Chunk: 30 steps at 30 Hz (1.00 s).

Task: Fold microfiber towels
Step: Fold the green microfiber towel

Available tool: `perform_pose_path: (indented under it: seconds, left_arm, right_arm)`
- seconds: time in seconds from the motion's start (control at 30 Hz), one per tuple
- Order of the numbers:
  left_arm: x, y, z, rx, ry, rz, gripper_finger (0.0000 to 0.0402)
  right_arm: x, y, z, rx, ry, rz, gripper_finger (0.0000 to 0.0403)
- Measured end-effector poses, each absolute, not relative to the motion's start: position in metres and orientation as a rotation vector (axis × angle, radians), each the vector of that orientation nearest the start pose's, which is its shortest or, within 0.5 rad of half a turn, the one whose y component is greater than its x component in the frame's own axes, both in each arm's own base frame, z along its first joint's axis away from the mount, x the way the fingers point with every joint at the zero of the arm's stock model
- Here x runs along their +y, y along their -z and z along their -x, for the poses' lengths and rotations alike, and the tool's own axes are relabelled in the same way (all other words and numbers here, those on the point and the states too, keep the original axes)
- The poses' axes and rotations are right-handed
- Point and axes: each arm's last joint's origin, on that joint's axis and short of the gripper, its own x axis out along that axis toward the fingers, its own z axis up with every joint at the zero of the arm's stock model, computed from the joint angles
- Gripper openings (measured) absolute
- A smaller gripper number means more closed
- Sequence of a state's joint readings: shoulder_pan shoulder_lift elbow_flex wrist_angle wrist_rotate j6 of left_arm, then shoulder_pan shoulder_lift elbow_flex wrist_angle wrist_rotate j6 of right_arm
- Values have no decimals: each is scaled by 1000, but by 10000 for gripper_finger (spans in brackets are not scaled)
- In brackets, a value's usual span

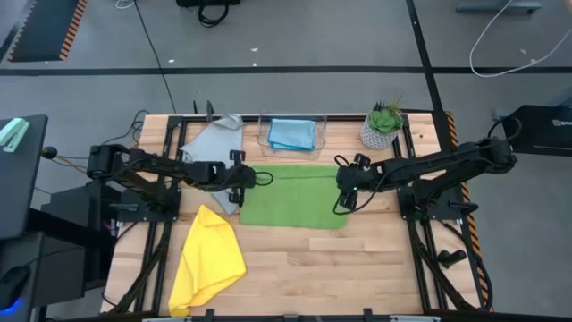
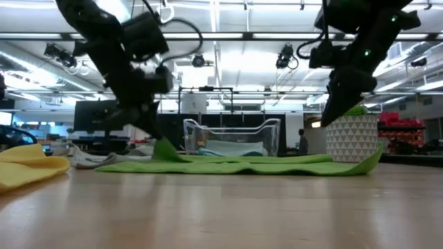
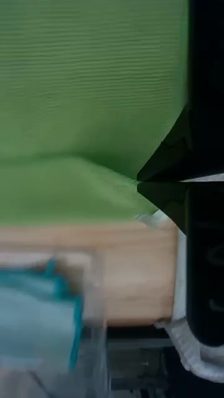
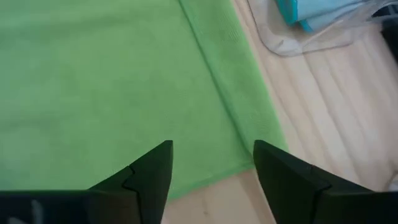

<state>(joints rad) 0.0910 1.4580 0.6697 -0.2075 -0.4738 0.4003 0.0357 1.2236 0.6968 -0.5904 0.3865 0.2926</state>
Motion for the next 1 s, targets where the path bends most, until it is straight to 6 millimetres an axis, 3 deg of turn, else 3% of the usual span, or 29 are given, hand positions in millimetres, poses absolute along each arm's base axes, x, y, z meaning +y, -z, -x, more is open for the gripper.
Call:
perform_pose_path:
  seconds: [0.23, 0.47, 0.83, 1.0]
  left_arm:
    - [35, -207, -249, 868, -405, -440, 6]
    - [35, -249, -249, 771, -439, -390, 4]
    - [35, -266, -253, 728, -458, -354, 6]
    - [35, -267, -253, 729, -458, -354, 4]
  right_arm:
    - [-6, -177, -225, 1094, 533, 99, 278]
    - [-9, -165, -230, 1158, 571, 304, 282]
    - [-21, -142, -240, 1257, 534, 381, 255]
    - [-32, -138, -240, 1276, 590, 362, 209]
